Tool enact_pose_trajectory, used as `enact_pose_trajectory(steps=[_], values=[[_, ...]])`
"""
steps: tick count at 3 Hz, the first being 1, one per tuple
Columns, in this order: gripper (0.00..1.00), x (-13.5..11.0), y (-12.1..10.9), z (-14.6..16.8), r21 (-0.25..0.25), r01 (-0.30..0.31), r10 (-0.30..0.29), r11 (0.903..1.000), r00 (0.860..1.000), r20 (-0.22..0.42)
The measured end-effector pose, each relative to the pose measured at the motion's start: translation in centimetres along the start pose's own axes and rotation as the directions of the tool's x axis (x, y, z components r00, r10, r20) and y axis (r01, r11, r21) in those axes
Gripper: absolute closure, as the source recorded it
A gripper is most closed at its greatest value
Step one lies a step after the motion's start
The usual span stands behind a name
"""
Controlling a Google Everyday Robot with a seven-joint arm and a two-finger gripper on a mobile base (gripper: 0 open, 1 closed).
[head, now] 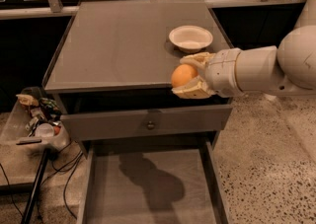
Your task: Pick orange from middle drawer and place on counter
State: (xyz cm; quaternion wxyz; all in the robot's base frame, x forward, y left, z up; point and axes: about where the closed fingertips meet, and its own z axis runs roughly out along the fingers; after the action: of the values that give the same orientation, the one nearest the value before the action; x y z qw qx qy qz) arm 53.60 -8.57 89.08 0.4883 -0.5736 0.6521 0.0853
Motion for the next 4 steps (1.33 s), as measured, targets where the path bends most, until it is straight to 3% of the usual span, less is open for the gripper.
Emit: enact_pose_trajectory(steps=[1, 3, 4], values=[[1.00, -0.3, -0.1, 0.2, 0.000, 0.007, -0.007, 1.0000, 1.000, 0.005], [1.00, -5.7, -4.8, 4.5, -0.029, 0.124, -0.120, 0.9919, 0.987, 0.106], [1.00, -7.6, -6.7, 6.3, -0.045, 0.149, -0.142, 0.9878, 0.980, 0.141]])
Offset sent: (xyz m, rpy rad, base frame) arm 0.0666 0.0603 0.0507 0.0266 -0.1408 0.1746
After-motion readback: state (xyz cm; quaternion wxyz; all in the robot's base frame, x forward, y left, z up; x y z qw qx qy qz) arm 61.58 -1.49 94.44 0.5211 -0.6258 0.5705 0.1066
